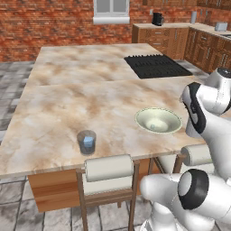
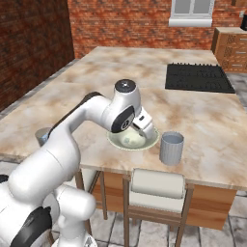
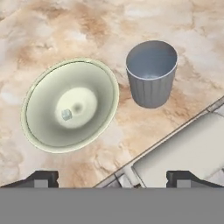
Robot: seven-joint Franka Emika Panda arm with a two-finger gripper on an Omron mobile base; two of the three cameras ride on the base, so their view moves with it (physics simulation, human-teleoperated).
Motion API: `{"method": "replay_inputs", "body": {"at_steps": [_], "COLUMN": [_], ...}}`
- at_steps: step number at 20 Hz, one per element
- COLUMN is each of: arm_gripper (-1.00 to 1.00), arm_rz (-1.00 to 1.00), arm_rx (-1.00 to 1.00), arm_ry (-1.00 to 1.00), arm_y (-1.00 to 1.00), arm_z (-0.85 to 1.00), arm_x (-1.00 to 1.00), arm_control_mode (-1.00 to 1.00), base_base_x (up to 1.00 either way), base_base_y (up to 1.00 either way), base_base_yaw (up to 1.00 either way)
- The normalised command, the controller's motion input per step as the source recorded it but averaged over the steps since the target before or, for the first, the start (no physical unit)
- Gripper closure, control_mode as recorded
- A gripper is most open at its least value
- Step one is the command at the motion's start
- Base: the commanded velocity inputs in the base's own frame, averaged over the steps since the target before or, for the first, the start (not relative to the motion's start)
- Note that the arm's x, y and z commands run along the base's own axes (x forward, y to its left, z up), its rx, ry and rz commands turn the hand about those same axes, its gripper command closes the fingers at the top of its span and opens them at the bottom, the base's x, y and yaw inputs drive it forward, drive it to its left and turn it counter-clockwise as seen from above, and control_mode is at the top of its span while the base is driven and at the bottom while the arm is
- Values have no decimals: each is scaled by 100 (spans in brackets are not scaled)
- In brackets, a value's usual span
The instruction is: There are four ice cubes in the ice bowl. Place two ice cubes in each glass of water.
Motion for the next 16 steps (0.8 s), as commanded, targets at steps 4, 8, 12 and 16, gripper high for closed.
{"method": "replay_inputs", "body": {"at_steps": [4, 8, 12, 16], "arm_gripper": [-100, -100, -100, -100], "arm_rz": [36, 25, 19, 7], "arm_rx": [-1, -2, -4, -4], "arm_ry": [5, 16, 18, 18], "arm_y": [38, 21, 29, 33], "arm_z": [0, 0, 0, -8], "arm_x": [1, 10, 16, 18], "arm_control_mode": [-100, -100, -100, -100], "base_base_x": [0, 0, 0, 0], "base_base_y": [0, 0, 0, 0], "base_base_yaw": [0, 0, 0, 0]}}
